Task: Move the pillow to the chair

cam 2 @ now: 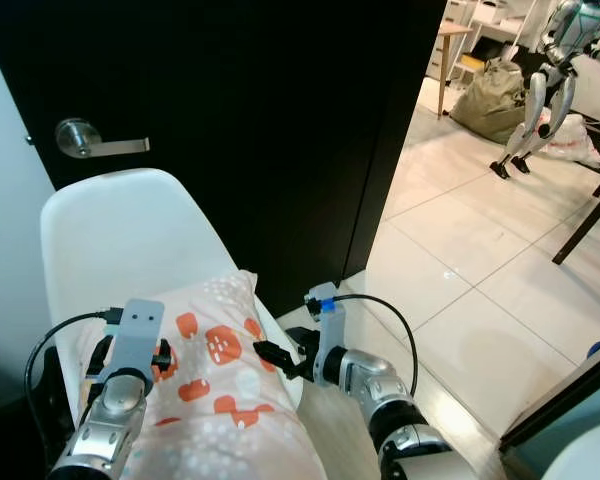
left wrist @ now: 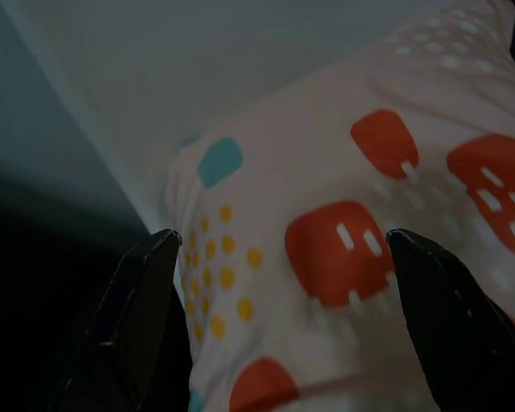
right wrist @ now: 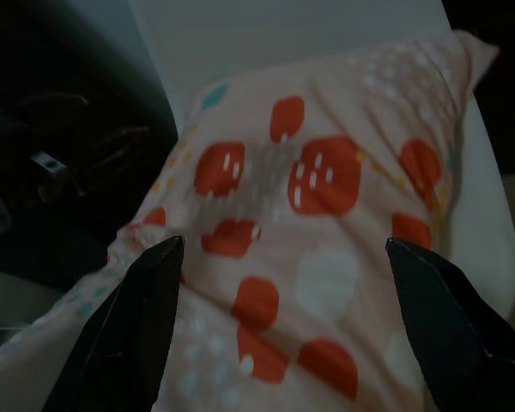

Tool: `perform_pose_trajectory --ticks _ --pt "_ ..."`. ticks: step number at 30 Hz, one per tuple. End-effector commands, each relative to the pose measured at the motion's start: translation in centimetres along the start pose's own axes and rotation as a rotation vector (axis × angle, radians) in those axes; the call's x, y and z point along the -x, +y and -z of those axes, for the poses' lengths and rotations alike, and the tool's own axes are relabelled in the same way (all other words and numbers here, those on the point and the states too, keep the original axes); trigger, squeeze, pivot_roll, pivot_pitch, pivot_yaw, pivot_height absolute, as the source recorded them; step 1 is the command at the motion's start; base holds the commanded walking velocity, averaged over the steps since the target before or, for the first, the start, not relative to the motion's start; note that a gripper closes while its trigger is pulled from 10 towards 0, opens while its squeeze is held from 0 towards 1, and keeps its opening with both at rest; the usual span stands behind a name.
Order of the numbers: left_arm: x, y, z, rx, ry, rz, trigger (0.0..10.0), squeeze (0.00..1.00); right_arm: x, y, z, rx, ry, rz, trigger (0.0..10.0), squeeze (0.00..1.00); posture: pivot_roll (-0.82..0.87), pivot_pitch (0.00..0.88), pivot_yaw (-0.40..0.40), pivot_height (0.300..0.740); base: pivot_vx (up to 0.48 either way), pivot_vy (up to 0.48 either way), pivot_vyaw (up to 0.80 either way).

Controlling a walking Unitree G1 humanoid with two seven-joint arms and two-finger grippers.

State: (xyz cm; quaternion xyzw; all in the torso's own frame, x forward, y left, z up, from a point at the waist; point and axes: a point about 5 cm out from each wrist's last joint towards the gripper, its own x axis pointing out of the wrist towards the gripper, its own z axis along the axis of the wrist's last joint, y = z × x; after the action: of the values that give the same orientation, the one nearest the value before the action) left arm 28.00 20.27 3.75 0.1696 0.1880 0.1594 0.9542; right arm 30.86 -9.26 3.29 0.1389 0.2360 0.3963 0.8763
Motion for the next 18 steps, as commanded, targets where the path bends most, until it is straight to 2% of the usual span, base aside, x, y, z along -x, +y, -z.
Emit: perform_pose_trajectory --ticks 1,9,18 --pt "0.3 -0.8 0.8 -0.002 0.032 0.018 10.0 0.00 0.5 -0.4 1.0 -0.019 0.027 0.031 10.0 0.00 0.16 0.000 -0.129 0.740 -0.270 0.000 0.00" --pt "0.3 -1.5 1.1 -0.019 0.041 0.041 10.0 0.00 1.0 -1.2 2.0 -0.053 0.035 0.135 10.0 0.00 0.16 0.000 -0.128 0.740 -0.280 0.000 0.00" --pt "0.5 -2.2 2.3 -0.038 0.073 0.071 10.0 0.00 2.7 -2.6 4.1 -0.124 0.056 0.299 10.0 0.00 0.16 0.000 -0.125 0.740 -0.284 0.000 0.00"
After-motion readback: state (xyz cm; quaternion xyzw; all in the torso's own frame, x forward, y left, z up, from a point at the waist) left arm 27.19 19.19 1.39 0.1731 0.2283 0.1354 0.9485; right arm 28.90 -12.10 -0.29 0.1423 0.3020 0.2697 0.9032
